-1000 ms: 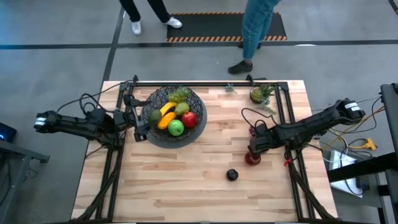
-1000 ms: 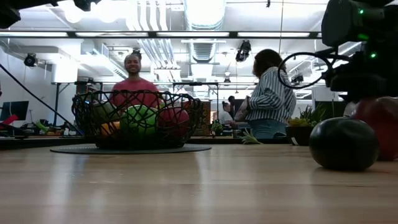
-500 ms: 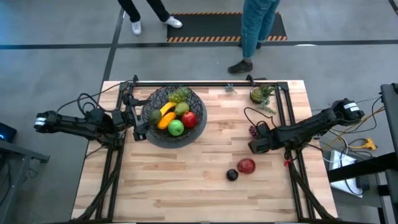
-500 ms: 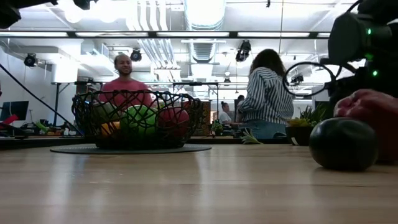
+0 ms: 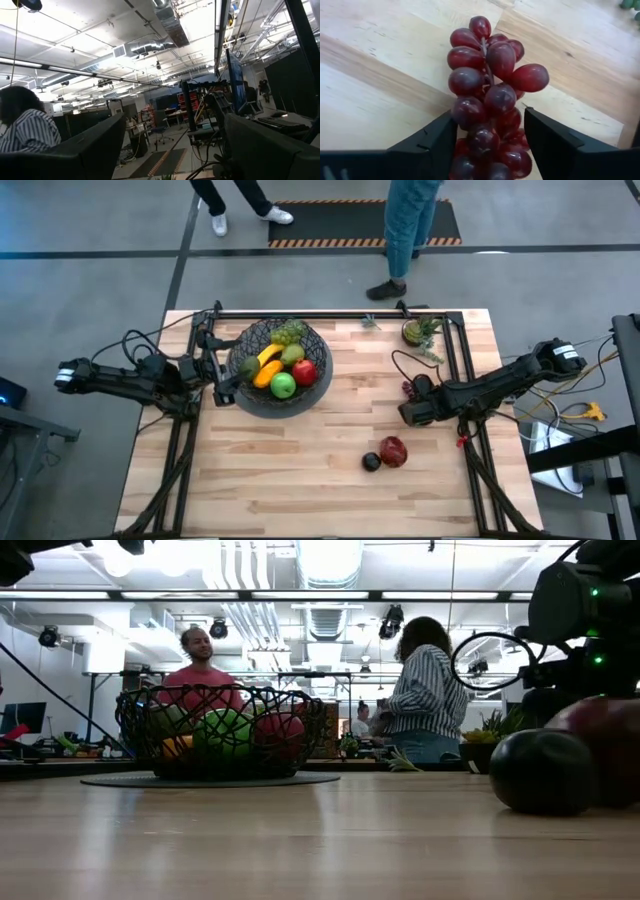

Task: Build produce basket
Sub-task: Put the red grapes into the basket

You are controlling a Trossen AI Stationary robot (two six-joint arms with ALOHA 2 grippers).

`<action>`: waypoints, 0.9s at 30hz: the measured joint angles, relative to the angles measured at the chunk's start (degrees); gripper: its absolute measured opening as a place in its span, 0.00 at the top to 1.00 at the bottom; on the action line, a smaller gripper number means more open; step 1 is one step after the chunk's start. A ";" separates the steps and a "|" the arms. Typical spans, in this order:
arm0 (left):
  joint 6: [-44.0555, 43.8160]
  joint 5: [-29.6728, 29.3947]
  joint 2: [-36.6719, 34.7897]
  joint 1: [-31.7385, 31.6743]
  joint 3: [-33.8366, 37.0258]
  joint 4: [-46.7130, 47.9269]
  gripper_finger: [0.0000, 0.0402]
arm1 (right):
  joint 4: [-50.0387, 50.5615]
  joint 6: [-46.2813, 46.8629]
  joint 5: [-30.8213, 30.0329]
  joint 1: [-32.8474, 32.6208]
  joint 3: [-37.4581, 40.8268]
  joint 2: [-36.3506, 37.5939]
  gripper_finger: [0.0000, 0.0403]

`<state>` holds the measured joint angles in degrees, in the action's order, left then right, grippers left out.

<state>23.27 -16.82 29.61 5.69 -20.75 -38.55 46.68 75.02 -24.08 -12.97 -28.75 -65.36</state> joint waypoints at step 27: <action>0.13 0.00 0.00 0.00 0.02 0.01 0.20 | -0.66 -2.44 -2.03 0.04 -2.50 0.13 0.79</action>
<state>23.40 -16.82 29.61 5.69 -20.73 -38.54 46.01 72.58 -26.10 -12.93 -31.26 -65.23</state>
